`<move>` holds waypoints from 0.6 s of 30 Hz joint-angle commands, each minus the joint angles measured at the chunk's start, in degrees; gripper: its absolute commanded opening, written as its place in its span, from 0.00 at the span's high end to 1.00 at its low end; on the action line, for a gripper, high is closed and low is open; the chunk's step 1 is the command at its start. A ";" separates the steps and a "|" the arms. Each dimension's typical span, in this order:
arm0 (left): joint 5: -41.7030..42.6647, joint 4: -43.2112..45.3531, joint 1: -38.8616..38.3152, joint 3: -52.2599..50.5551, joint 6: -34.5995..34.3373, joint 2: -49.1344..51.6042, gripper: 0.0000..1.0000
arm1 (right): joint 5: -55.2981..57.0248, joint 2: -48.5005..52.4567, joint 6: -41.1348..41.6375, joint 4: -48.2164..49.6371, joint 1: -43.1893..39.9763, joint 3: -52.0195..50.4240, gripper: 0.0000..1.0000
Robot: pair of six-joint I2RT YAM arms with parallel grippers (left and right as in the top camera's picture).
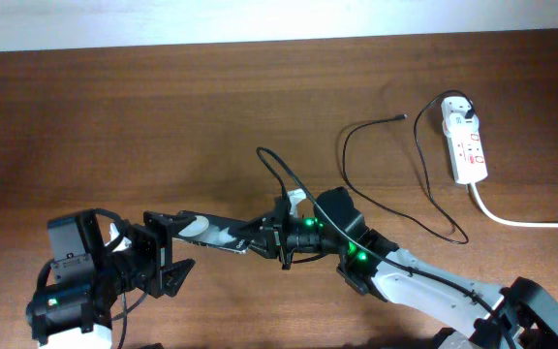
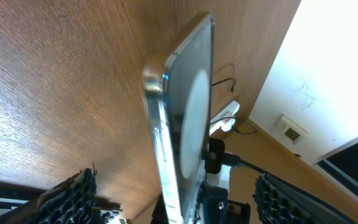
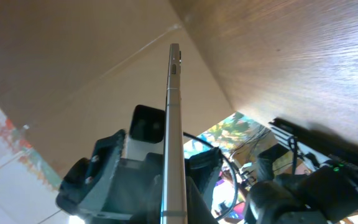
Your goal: Plug charger to phone and switch on socket
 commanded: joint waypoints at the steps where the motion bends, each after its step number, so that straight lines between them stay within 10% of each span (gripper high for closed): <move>1: 0.66 0.17 0.22 -0.11 -0.61 0.00 0.16 | 1.81 -1.64 1.75 2.75 0.33 0.76 0.96; 18: -0.04 0.20 0.22 -0.11 -3.21 0.00 0.42 | 9.16 -1.64 6.71 5.25 7.32 0.76 0.96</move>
